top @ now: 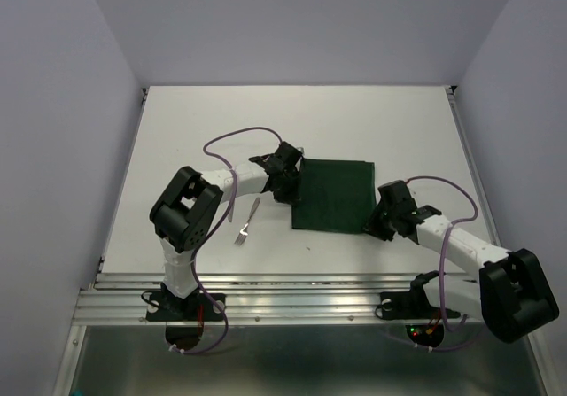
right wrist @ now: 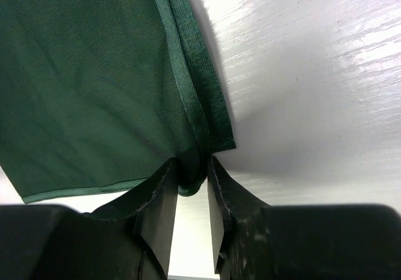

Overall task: Fold the napkin into a case and place the utensils inside
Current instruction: Pick up the top corner of the square-folded napkin from the center of the board.

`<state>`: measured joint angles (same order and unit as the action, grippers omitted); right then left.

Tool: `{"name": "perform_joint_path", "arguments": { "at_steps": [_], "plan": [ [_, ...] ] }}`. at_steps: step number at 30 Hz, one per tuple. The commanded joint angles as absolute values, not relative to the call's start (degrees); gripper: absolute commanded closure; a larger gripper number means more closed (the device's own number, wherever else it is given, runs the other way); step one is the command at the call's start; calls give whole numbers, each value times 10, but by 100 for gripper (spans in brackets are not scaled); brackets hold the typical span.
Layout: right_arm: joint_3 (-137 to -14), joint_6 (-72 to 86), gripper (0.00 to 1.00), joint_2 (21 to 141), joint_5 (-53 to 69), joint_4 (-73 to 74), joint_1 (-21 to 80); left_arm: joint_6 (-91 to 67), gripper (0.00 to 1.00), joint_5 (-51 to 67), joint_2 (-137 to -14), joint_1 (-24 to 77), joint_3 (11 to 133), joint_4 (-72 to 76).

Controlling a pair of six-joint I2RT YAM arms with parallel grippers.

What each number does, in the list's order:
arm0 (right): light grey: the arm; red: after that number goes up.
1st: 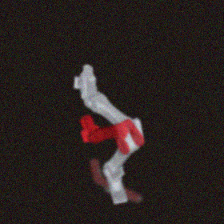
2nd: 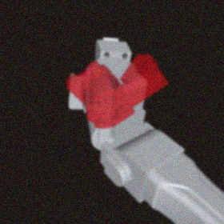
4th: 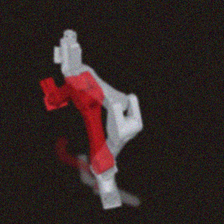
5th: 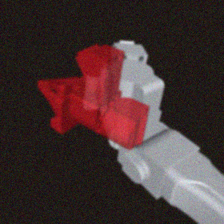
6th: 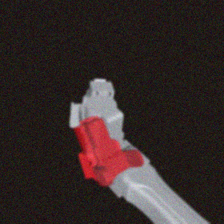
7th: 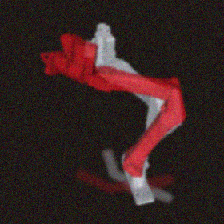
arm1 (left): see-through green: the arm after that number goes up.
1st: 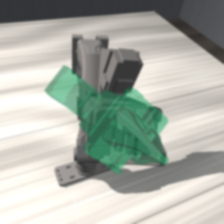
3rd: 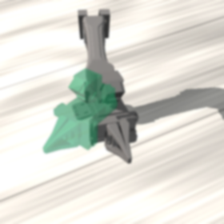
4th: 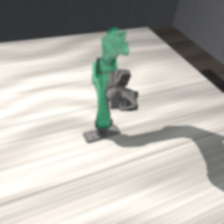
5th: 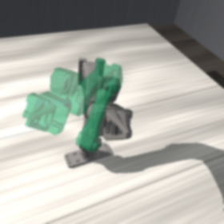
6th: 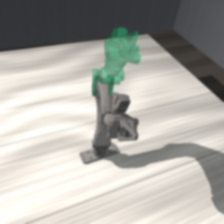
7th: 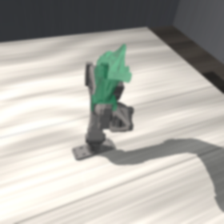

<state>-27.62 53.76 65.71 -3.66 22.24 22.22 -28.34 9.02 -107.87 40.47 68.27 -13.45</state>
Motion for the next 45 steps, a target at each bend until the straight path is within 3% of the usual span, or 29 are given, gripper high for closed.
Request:
{"name": "perform_joint_path", "arguments": {
  "at_steps": [1, 14, 18, 28, 34, 45],
  "plan": [
    [-290, 533, 69, 643, -61, 258, 228, -268, 100, 81, -1056, 408, 697, -158],
    [-308, 518, 68, 623, -55, 288, 228, -261, 100, 78, -1060, 410, 720, -178],
    [-318, 512, 77, 624, -54, 294, 228, -259, 100, 77, -1057, 410, 716, -179],
    [-330, 505, 75, 626, -56, 314, 228, -259, 100, 80, -1058, 411, 719, -180],
    [-341, 494, 97, 630, -62, 313, 228, -259, 100, 79, -1058, 411, 724, -181],
    [-443, 442, 98, 711, -60, 263, 228, -276, 100, 69, -1025, 410, 762, -192]
  ]
}}
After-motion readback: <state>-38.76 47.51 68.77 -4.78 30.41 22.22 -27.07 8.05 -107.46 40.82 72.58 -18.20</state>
